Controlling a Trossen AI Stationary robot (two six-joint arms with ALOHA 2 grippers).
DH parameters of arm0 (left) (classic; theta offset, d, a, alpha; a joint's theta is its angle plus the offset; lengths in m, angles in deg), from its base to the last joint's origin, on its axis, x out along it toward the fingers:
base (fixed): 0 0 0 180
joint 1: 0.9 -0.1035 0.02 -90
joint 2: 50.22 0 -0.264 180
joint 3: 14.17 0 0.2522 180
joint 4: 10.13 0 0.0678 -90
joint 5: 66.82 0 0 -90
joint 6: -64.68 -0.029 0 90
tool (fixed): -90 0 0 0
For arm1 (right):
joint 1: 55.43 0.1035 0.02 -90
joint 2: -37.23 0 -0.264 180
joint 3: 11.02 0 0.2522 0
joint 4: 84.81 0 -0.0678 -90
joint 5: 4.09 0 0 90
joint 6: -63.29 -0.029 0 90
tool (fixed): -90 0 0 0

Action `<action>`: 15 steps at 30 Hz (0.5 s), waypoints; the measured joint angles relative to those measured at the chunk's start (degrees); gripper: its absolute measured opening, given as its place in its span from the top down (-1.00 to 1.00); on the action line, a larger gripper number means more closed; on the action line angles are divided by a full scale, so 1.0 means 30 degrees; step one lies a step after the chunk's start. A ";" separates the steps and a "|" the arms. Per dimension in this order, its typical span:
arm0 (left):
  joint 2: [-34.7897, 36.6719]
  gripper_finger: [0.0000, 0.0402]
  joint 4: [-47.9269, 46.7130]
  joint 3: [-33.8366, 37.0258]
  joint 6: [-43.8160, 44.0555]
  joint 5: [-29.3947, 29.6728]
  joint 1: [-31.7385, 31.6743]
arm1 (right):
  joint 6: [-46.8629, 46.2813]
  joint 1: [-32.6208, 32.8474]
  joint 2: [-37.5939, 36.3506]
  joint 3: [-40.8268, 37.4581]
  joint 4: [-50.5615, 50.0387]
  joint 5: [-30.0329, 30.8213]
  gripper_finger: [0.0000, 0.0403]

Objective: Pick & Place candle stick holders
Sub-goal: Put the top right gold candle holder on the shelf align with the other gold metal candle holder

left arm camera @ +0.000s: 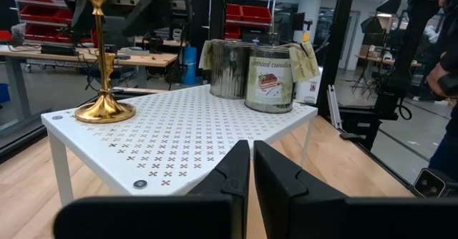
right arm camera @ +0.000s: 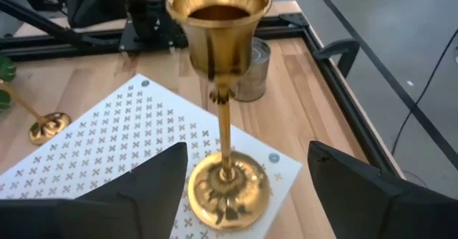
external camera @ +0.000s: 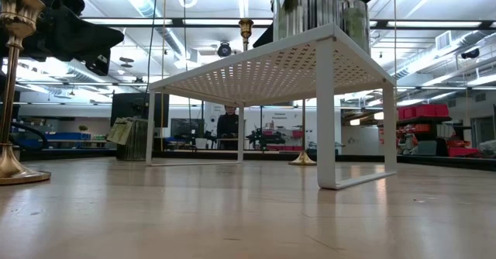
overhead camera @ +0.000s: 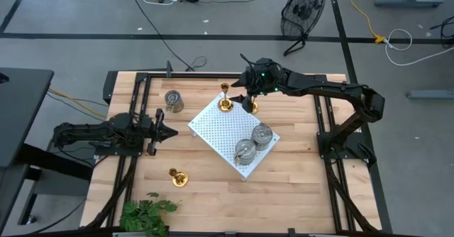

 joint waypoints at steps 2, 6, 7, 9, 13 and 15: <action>-0.0004 0.87 0.0007 0.0000 0.0000 0.0000 -0.0002 | 0.0002 0.0000 -0.0006 0.0000 -0.0008 0.0149 -0.50; -0.0003 0.87 0.0002 0.0000 0.0003 -0.0003 -0.0002 | -0.0381 -0.0007 -0.0031 -0.0008 -0.0139 0.0725 -0.59; -0.0005 0.87 0.0005 0.0005 0.0002 0.0000 -0.0003 | -0.0583 -0.0007 -0.0031 -0.0079 -0.0129 0.1100 -0.62; -0.0004 0.87 0.0002 0.0006 -0.0002 -0.0004 0.0002 | -0.0716 -0.0007 -0.0031 -0.0195 -0.0453 0.1706 -0.67; 0.0000 0.87 0.0000 -0.0002 -0.0002 0.0000 0.0001 | -0.0734 -0.0235 -0.0287 -0.0219 -0.1571 0.2043 -0.76; -0.0006 0.87 0.0007 0.0006 -0.0001 0.0000 0.0003 | -0.0664 -0.0427 -0.0590 -0.0219 -0.1953 0.2076 -0.79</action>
